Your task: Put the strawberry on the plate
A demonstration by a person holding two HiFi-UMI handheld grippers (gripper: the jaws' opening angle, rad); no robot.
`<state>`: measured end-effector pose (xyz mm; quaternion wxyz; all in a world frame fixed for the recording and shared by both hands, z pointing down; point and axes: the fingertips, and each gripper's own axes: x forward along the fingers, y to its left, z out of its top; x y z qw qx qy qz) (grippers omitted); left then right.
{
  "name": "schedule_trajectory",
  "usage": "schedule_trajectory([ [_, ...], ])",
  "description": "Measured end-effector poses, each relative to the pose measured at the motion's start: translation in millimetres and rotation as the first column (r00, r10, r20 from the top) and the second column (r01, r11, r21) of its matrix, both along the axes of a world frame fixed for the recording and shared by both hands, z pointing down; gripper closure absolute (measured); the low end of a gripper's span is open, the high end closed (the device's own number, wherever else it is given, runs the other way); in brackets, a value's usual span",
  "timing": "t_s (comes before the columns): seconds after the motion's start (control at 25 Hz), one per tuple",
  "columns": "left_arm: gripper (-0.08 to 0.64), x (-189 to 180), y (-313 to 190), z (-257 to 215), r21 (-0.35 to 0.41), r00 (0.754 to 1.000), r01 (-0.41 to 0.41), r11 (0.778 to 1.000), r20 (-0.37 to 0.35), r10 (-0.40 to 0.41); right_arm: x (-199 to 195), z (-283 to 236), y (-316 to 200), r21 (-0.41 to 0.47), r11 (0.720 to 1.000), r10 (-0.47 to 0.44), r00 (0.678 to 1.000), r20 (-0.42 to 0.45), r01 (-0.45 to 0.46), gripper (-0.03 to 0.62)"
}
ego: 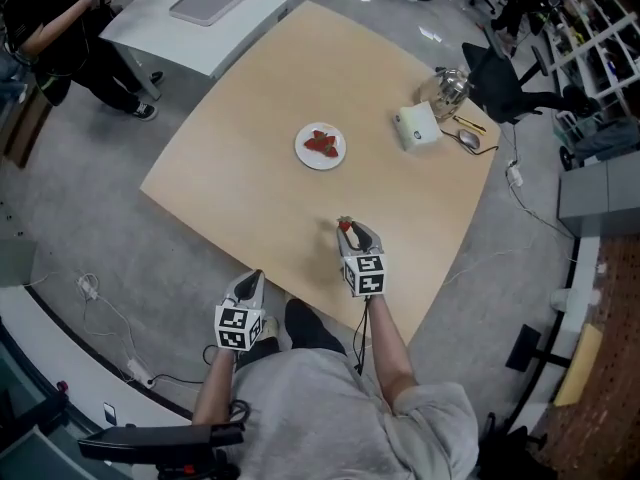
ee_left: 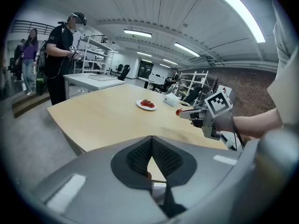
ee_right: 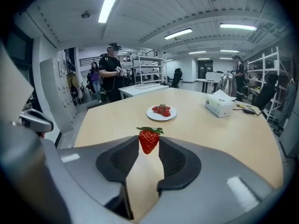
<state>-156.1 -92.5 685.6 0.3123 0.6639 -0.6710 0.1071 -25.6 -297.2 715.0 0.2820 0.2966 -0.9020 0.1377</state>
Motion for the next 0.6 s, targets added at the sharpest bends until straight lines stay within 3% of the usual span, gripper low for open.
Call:
schedule_trajectory([
  [0.36,0.540,-18,9,-3,-0.004,0.994,0.107,0.994,0.009,-0.107,-66,-2,-33,0.034,0.995,-0.098,0.995,0.014,0.097,0.453],
  [0.6,0.540,-25,15,-4,-0.017,0.986,0.164,0.986,0.013,-0.164,-97,6,-64,0.038,0.994,-0.106,0.994,0.012,0.106,0.453],
])
